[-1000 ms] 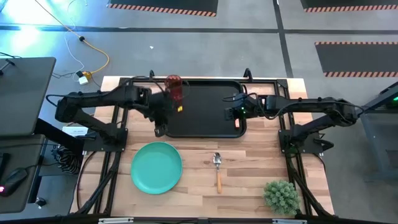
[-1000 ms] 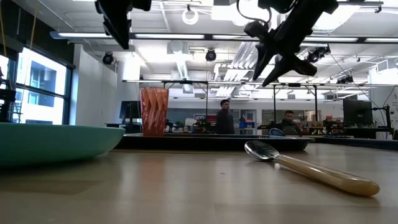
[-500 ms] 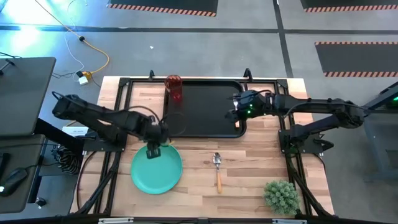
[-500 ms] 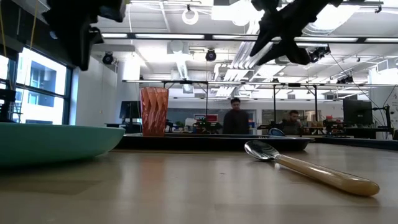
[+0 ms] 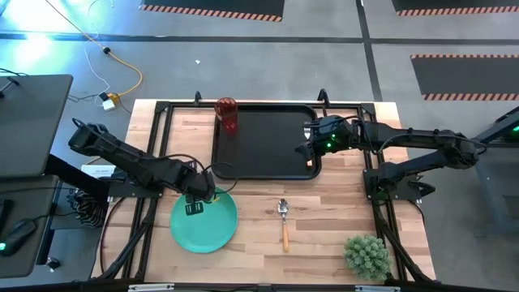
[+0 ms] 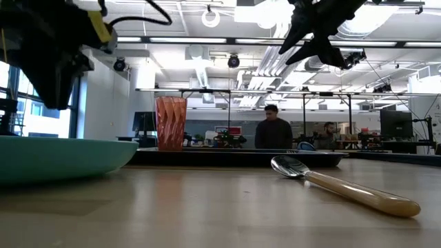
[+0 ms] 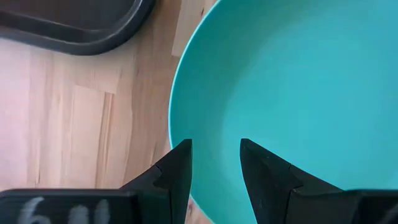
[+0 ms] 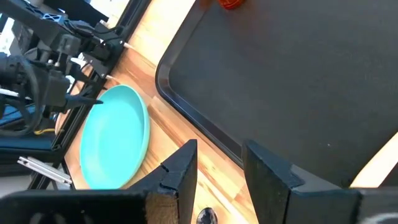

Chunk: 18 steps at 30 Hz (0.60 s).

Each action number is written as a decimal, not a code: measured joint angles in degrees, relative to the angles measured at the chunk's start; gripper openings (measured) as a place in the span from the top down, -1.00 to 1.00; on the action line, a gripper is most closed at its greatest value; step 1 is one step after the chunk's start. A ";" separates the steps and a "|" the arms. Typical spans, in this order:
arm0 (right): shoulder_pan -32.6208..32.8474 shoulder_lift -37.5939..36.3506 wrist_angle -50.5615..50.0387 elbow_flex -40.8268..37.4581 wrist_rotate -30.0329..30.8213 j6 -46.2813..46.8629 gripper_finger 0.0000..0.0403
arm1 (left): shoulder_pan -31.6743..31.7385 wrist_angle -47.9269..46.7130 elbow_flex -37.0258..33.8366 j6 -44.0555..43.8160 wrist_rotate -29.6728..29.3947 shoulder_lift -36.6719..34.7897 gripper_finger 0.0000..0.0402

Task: Pick and place plate/cup/fork/spoon on tray
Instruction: Put the blue plate on the black tray to the bottom right of the orange cup

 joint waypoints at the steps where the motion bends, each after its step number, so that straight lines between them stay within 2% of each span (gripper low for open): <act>1: 0.00 0.00 0.02 0.00 -0.04 -0.04 0.42 | 0.00 0.23 -0.51 -0.02 0.00 0.00 0.37; 12: 0.00 0.00 0.02 0.00 -0.04 -0.21 0.42 | 1.76 2.03 -6.72 -1.30 -0.06 0.00 0.37; 18: 0.00 0.00 0.02 0.00 -0.03 -0.21 0.42 | 3.61 3.41 -7.82 0.00 -0.18 0.00 0.37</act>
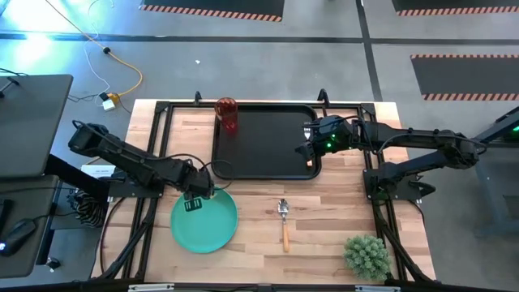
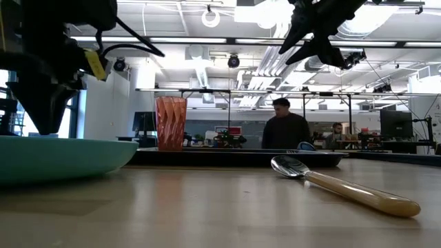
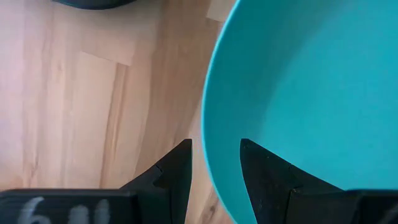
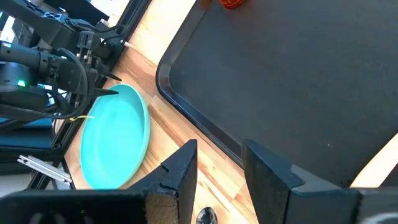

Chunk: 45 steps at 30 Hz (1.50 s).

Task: Pick and place plate/cup/fork/spoon on tray
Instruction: Put the blue plate on the black tray to the bottom right of the orange cup

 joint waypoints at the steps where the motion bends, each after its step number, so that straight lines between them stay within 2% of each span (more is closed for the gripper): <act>1: 0.00 0.00 0.00 0.00 0.00 0.00 0.42 | 0.39 -0.02 0.00 0.07 -0.07 0.00 0.37; 9: 0.00 0.02 0.01 0.00 0.02 0.00 0.42 | 3.67 -0.03 0.00 3.99 -0.07 0.00 0.37; 15: 0.00 0.02 0.02 0.00 0.02 0.04 0.42 | 5.67 2.04 0.00 6.71 3.10 0.00 0.37; 35: 0.00 0.04 0.21 0.00 0.87 0.20 0.42 | 7.54 9.84 -7.87 4.03 6.67 0.02 0.39; 38: 0.00 0.04 0.26 0.00 0.88 0.20 0.42 | 7.54 9.93 -7.87 3.08 6.71 0.00 0.48; 45: 0.00 0.04 0.28 0.00 0.90 0.20 0.42 | 7.56 10.15 -7.67 1.81 8.10 -0.12 0.93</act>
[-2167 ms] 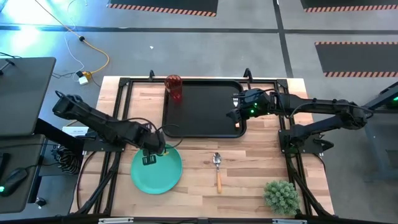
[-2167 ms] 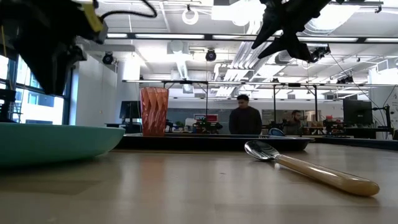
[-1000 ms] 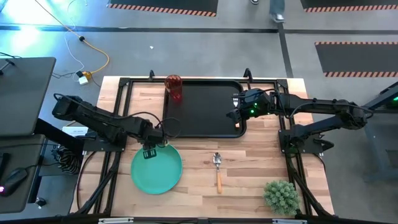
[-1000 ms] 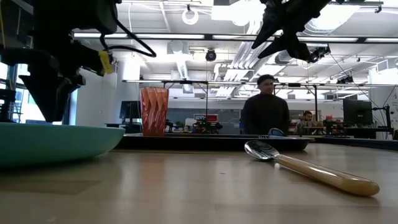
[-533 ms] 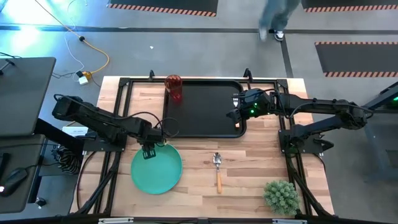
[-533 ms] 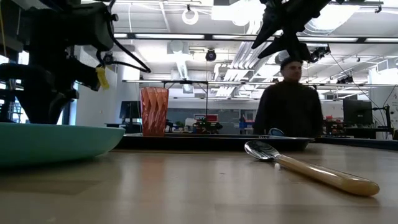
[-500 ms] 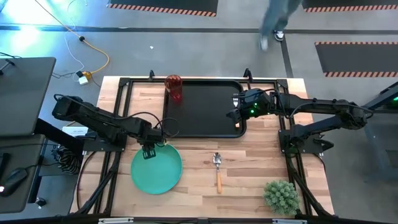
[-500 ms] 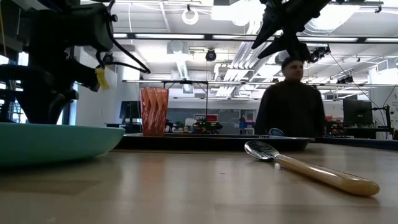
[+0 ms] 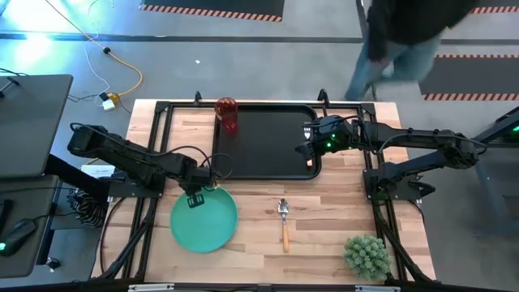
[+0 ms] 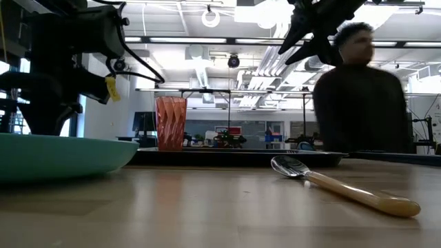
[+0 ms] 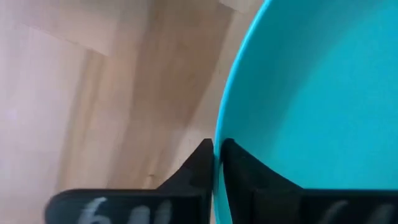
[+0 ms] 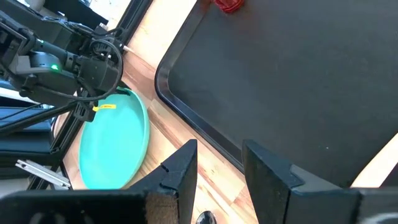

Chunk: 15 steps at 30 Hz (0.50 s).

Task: Pick and place plate/cup/fork/spoon on tray
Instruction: Put the blue plate on the black tray to the bottom right of the orange cup

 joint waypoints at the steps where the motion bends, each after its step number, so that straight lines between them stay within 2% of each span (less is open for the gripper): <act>1: 0.00 0.00 0.00 0.00 0.00 0.00 0.42 | 0.00 0.17 0.00 -0.40 0.70 -0.03 0.95; 5: 0.00 0.00 0.01 0.00 0.02 0.00 0.42 | -0.01 1.05 -0.06 -1.51 2.72 0.07 0.92; 9: 0.00 0.00 0.02 0.00 0.02 0.03 0.42 | 0.00 1.31 0.51 -3.05 4.04 0.07 0.97; 15: 0.00 0.00 0.53 0.00 0.04 0.50 0.42 | -0.01 1.26 5.00 -4.83 4.97 0.14 0.99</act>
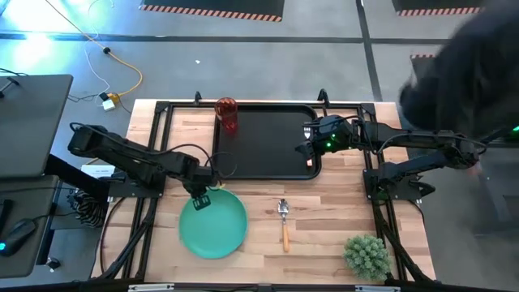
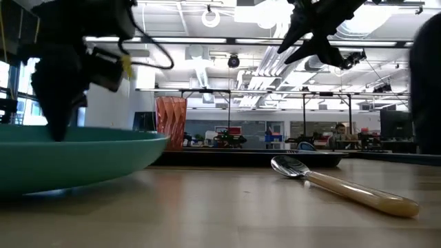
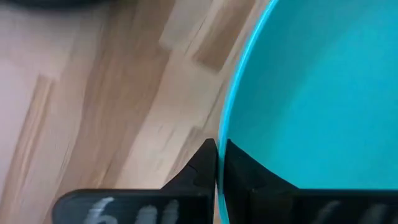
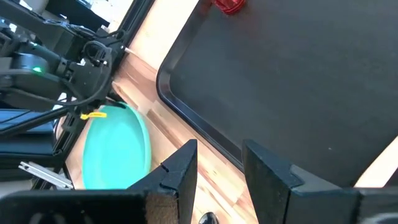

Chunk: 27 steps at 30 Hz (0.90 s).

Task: Pick and place plate/cup/fork/spoon on tray
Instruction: Put the blue plate on the black tray to the bottom right of the orange cup

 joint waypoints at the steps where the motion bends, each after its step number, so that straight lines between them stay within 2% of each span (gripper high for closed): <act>1: 0.00 0.00 0.14 0.00 -0.01 0.00 0.42 | 0.05 -0.02 0.99 -0.02 -0.16 0.00 0.99; 12: -0.01 0.00 0.21 0.00 -0.02 1.10 0.42 | 6.93 1.10 10.85 -3.74 -2.13 0.04 1.00; 16: -0.02 0.00 0.81 0.00 0.00 2.14 0.42 | 10.63 5.59 12.86 -9.17 -4.30 0.04 1.00; 27: -0.09 -0.04 5.81 0.09 1.87 3.66 0.42 | 18.91 21.25 13.23 -12.14 -4.67 0.08 1.00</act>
